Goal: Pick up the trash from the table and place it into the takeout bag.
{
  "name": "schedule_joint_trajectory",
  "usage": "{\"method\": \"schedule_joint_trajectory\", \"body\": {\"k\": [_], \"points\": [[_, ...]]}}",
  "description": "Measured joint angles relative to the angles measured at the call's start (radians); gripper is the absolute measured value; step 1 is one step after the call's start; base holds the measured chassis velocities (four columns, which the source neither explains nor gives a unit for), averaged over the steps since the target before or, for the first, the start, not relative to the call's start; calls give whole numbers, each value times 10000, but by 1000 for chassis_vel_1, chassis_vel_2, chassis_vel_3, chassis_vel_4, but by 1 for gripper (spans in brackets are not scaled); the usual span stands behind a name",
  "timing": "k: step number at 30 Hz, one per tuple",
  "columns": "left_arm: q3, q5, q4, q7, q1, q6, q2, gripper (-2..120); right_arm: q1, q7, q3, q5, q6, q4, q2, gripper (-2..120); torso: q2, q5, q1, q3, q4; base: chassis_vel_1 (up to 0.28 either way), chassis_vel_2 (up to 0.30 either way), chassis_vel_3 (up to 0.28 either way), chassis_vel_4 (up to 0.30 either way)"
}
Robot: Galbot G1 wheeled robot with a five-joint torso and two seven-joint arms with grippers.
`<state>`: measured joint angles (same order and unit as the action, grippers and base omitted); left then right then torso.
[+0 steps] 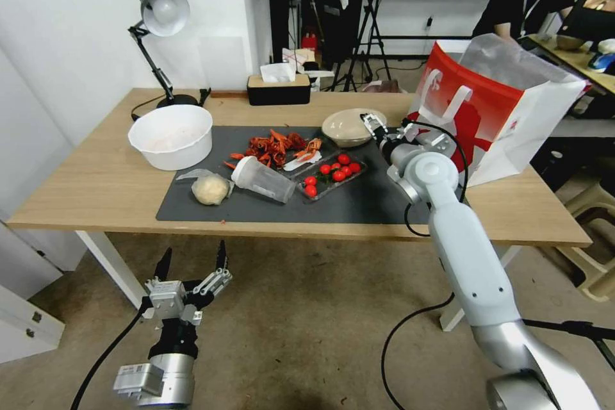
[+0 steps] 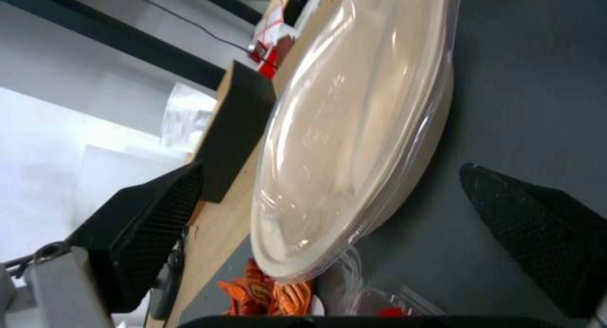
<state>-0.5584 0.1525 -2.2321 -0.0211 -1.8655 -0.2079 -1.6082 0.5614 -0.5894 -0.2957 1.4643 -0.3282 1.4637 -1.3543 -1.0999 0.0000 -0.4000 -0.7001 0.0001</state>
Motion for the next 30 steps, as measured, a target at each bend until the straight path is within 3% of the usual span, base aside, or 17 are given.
{"method": "schedule_joint_trajectory", "body": {"k": [2,7,14,19,24,28,30], "points": [[-34,3,0,2,-13,-7,0,100,-75,-40,-7,-10,-39,-122,-67,100,0,-1,0,0,-1,0,0,0,0],[-143,71,-44,8,-119,-86,0,100,-293,-254,-58,-70,-137,-573,-293,87,0,0,0,1,0,0,0,0,0],[-53,97,-50,13,-214,-209,0,100,-320,-409,-133,-70,-139,-696,-350,59,-1,1,0,1,-1,0,0,0,0],[-37,97,-46,14,-205,-225,0,100,-319,-428,-171,-53,-144,-695,-348,47,-2,0,0,1,-1,0,0,0,0],[-38,99,-45,14,-216,-274,0,100,-276,-436,-177,-56,-139,-643,-349,25,-1,0,0,1,-1,0,0,0,0],[-44,105,-38,17,-239,-299,0,100,-259,-461,-177,-65,-138,-615,-351,21,-1,0,0,1,-1,0,0,0,0],[-50,113,-30,22,-258,-322,0,100,-250,-477,-177,-69,-137,-603,-358,4,-1,0,0,1,-1,0,0,0,0]]}}
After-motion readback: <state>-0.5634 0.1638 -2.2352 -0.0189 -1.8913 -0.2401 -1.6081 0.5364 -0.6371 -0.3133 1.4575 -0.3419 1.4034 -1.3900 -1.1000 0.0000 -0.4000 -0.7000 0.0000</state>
